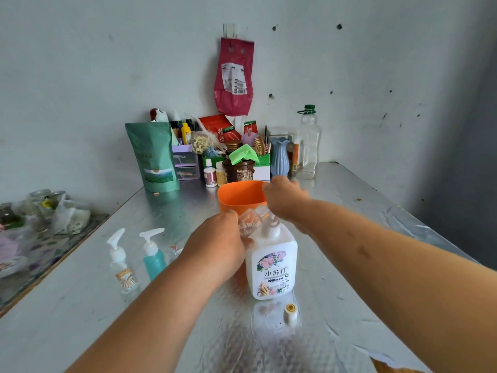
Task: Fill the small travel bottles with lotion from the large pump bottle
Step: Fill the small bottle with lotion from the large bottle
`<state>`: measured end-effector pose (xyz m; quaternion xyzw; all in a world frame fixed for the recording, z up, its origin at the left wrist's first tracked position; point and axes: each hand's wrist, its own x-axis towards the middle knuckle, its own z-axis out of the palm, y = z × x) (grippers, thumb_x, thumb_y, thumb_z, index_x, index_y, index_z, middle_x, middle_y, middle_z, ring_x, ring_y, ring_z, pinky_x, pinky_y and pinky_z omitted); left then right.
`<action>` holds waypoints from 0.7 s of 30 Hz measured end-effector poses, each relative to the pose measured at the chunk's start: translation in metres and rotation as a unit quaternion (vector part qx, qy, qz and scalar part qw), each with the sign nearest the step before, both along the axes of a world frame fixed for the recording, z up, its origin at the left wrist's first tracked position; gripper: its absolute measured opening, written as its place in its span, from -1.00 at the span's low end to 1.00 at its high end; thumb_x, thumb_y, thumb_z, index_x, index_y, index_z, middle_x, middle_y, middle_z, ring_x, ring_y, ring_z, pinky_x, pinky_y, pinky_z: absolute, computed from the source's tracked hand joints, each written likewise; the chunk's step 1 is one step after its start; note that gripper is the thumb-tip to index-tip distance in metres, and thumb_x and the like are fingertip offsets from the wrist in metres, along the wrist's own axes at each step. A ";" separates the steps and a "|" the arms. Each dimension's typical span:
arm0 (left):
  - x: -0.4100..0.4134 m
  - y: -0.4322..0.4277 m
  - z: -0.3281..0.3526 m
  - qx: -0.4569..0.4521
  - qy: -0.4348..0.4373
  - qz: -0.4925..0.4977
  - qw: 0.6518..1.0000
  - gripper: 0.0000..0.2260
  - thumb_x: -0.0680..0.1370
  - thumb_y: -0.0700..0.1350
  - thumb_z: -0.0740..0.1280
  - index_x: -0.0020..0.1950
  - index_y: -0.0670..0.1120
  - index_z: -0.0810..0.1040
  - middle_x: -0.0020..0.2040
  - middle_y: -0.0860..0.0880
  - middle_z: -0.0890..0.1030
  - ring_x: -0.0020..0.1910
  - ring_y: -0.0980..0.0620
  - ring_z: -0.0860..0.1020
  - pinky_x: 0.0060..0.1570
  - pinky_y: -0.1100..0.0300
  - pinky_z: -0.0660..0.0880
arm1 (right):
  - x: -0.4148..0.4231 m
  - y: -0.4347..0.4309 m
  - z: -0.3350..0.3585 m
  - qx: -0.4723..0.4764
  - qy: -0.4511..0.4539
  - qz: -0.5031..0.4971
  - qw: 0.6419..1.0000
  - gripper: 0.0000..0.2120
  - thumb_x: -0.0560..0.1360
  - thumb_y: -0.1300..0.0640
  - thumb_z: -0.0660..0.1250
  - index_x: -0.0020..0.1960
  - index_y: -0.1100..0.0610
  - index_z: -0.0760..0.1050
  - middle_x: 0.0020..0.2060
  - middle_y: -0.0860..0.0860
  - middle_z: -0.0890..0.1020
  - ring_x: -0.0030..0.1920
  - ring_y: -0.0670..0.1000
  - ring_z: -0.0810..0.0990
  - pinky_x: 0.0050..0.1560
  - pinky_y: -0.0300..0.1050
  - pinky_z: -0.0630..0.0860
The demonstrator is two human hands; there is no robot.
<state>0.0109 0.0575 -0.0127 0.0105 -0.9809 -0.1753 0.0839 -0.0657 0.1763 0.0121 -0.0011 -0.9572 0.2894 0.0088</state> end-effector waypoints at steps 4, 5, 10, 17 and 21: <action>-0.002 0.000 0.003 0.006 -0.001 -0.002 1.000 -0.72 0.55 0.06 0.36 0.19 -0.02 0.46 0.09 0.01 0.56 -0.08 0.03 0.44 -0.11 0.15 0.37 | 0.002 0.004 0.003 0.006 -0.003 0.008 1.000 -0.64 0.62 0.11 0.06 0.33 0.23 0.39 0.34 0.25 0.38 0.35 0.27 0.33 0.33 0.17 0.31; -0.002 0.000 0.003 0.008 -0.001 -0.002 1.000 -0.72 0.54 0.06 0.37 0.18 -0.02 0.46 0.07 0.02 0.55 -0.08 0.03 0.44 -0.11 0.16 0.37 | 0.001 0.004 0.002 0.010 -0.008 0.010 1.000 -0.64 0.63 0.12 0.05 0.34 0.23 0.38 0.35 0.25 0.37 0.37 0.26 0.31 0.33 0.17 0.28; -0.003 -0.002 0.000 0.016 -0.001 -0.002 1.000 -0.77 0.54 0.07 0.38 0.07 -0.01 0.43 -0.07 0.05 0.47 -0.09 0.01 0.45 -0.14 0.16 0.36 | -0.005 -0.004 -0.006 -0.034 -0.013 -0.016 0.999 -0.59 0.63 0.05 -0.04 0.38 0.21 0.30 0.33 0.24 0.37 0.33 0.27 0.34 0.37 0.17 0.27; -0.007 -0.003 -0.009 0.019 -0.002 0.000 1.000 -0.78 0.53 0.05 0.39 0.04 0.00 0.42 -0.04 0.04 0.49 -0.07 -0.01 0.45 -0.12 0.15 0.36 | -0.002 0.000 -0.017 0.000 0.007 -0.002 1.000 -0.57 0.65 0.20 -0.01 0.51 0.13 0.20 0.45 0.15 0.26 0.46 0.20 0.19 0.47 0.06 0.11; -0.006 -0.004 -0.012 0.026 -0.015 0.004 1.000 -0.75 0.53 0.06 0.39 0.09 -0.02 0.45 0.02 0.01 0.53 -0.02 -0.04 0.49 -0.11 0.13 0.39 | -0.004 -0.006 -0.022 -0.019 0.004 -0.012 1.000 -0.54 0.64 0.13 -0.01 0.53 0.07 0.14 0.48 0.15 0.22 0.48 0.20 0.13 0.47 0.09 0.08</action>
